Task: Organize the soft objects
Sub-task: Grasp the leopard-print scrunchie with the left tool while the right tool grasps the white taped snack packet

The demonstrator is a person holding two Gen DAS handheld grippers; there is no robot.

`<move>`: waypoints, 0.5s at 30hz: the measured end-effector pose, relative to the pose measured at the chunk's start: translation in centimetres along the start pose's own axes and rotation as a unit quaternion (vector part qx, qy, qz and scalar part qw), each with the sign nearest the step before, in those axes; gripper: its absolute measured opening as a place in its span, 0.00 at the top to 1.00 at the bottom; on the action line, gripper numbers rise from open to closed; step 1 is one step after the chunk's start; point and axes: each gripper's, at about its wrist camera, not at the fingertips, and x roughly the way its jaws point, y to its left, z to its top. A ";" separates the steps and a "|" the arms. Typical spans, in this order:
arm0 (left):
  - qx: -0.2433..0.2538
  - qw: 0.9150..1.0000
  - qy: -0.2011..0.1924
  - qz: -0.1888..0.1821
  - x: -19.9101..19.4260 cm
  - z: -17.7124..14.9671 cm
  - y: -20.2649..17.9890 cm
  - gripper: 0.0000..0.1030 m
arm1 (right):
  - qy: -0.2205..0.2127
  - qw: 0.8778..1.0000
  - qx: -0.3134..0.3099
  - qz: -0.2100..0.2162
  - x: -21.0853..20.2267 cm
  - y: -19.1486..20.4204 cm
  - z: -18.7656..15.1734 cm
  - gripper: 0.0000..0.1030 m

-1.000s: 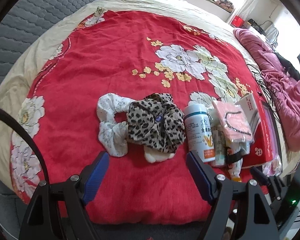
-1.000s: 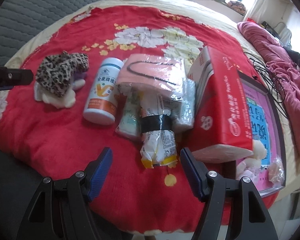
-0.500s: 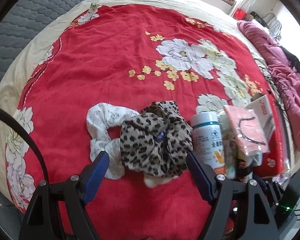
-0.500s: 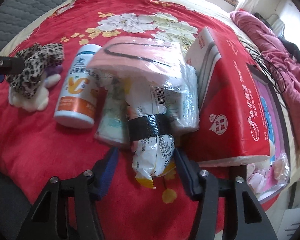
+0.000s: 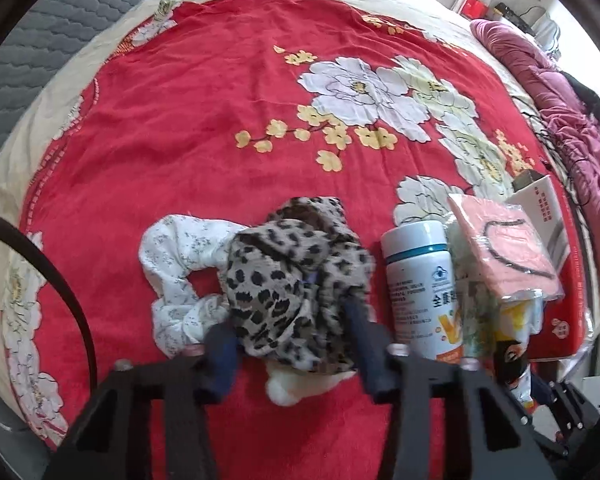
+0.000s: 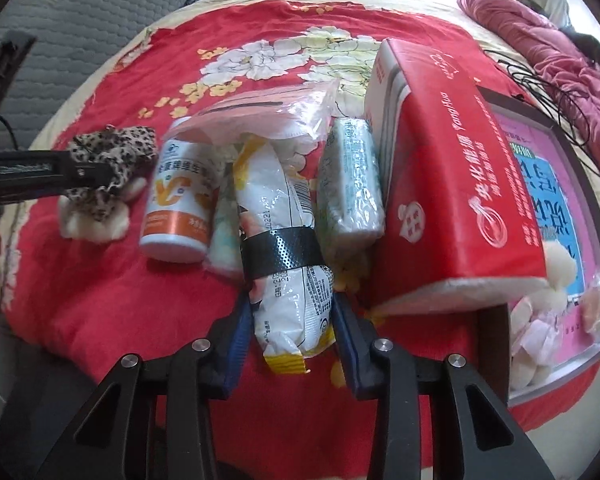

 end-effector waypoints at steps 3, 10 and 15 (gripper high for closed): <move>-0.008 1.000 -0.001 -0.027 -0.3 0.0 0.3 0.84 | -0.002 1.000 -0.007 0.005 -0.7 0.2 -0.4 0.61; -0.023 0.997 -0.013 -0.069 -2.2 -0.9 1.3 0.90 | -0.004 0.999 -0.009 0.041 -1.5 0.5 -0.7 0.61; -0.016 0.997 -0.032 -0.071 -4.4 -1.7 1.5 0.90 | -0.013 0.998 -0.001 0.067 -2.1 0.9 -0.6 0.62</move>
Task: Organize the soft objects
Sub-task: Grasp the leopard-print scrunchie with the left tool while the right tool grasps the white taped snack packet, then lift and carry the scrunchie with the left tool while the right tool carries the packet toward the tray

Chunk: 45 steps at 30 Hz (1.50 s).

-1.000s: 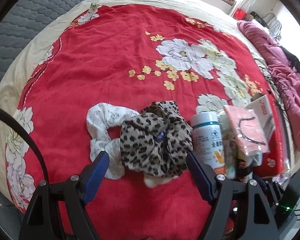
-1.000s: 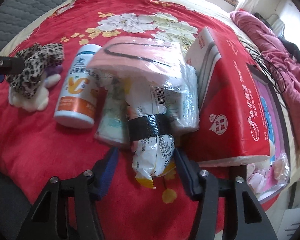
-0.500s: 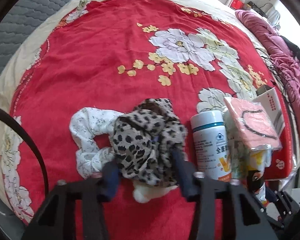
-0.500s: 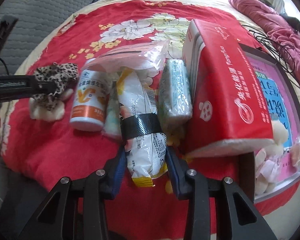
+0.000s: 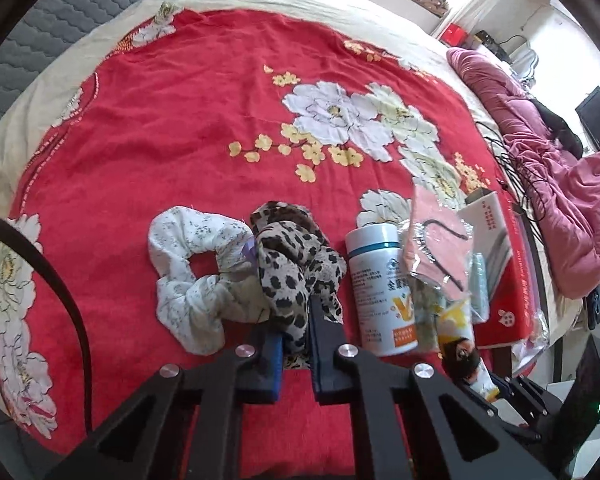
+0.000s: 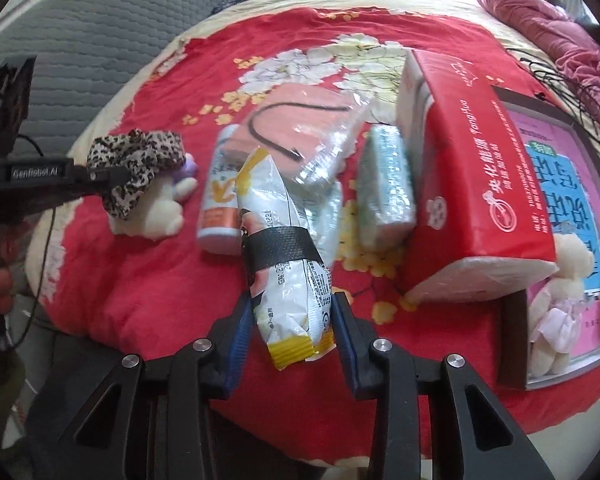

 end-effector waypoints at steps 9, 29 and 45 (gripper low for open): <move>0.016 1.000 -0.016 -0.008 -3.0 -1.3 -1.0 0.90 | -0.019 1.000 0.005 0.010 -1.2 0.4 0.4 0.62; 0.043 0.999 -0.002 -0.020 -3.3 -3.4 -2.5 0.90 | -0.017 0.999 -0.035 -0.015 2.8 2.7 1.3 0.52; 0.053 0.998 -0.001 -0.028 -3.2 -3.5 -2.9 0.90 | -0.013 0.999 -0.042 -0.014 2.9 2.8 2.0 0.58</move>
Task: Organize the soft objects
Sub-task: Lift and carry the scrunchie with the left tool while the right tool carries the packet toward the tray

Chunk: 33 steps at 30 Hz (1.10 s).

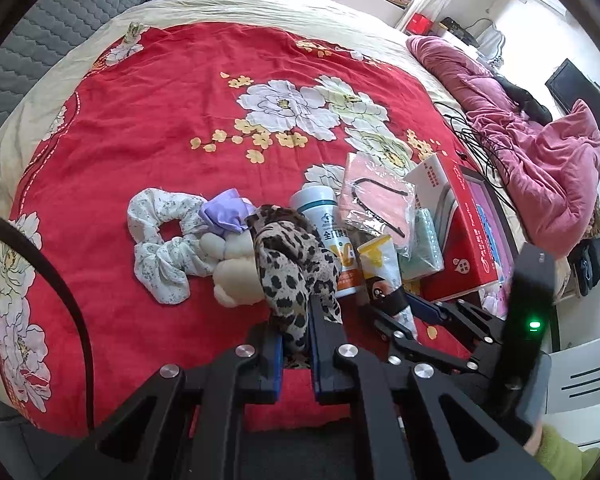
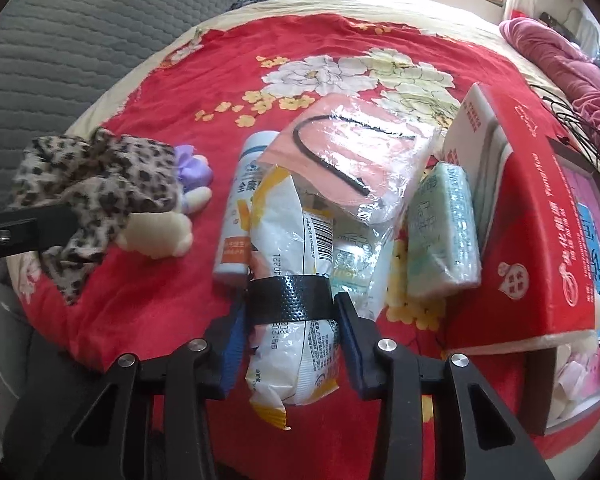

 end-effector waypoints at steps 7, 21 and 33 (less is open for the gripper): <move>0.016 1.000 -0.012 0.000 -1.1 0.1 -1.8 0.90 | -0.032 0.999 0.028 0.023 -4.5 -1.3 0.4 0.58; 0.054 0.998 -0.034 0.005 -3.2 -0.6 -5.6 0.90 | -0.093 0.993 0.071 0.027 -11.9 -4.7 0.3 0.58; 0.095 0.995 -0.038 -0.006 -3.6 -1.1 -10.9 0.90 | -0.125 0.988 0.092 0.016 -16.1 -7.9 -0.9 0.58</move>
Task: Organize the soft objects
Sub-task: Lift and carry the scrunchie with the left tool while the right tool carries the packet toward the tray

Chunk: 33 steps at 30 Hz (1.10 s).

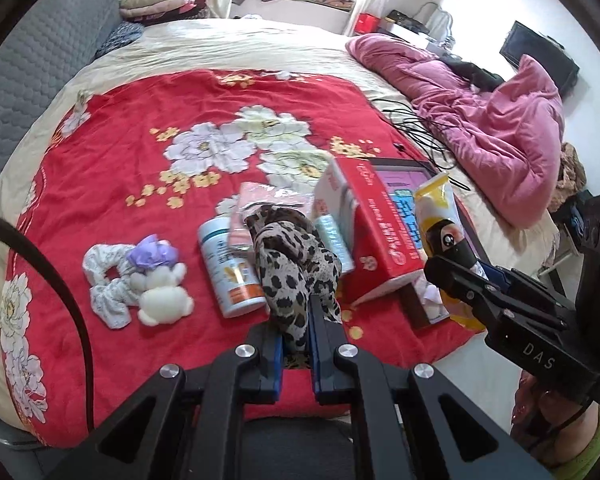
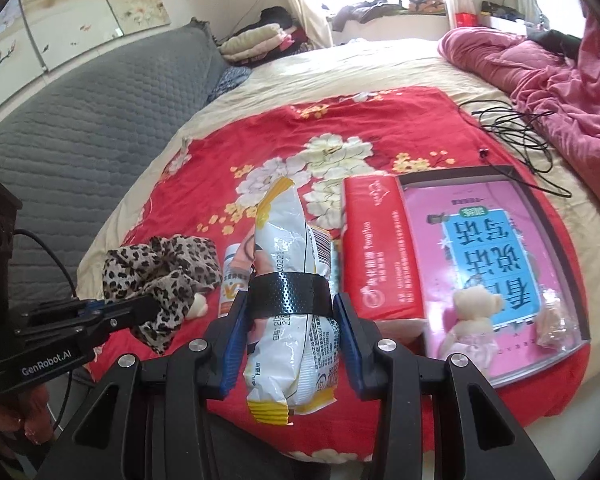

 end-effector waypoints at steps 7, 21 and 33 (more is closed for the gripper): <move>0.031 0.999 0.004 -0.008 0.4 0.1 -3.8 0.90 | -0.017 1.000 0.019 -0.005 -2.1 -2.3 -0.2 0.58; 0.088 0.996 0.013 -0.030 2.1 1.0 -10.9 0.90 | -0.049 0.996 0.069 -0.037 -5.5 -9.0 -1.0 0.58; 0.113 0.992 0.031 -0.053 5.1 2.0 -15.2 0.90 | -0.071 0.988 0.121 -0.068 -7.9 -14.7 -1.9 0.58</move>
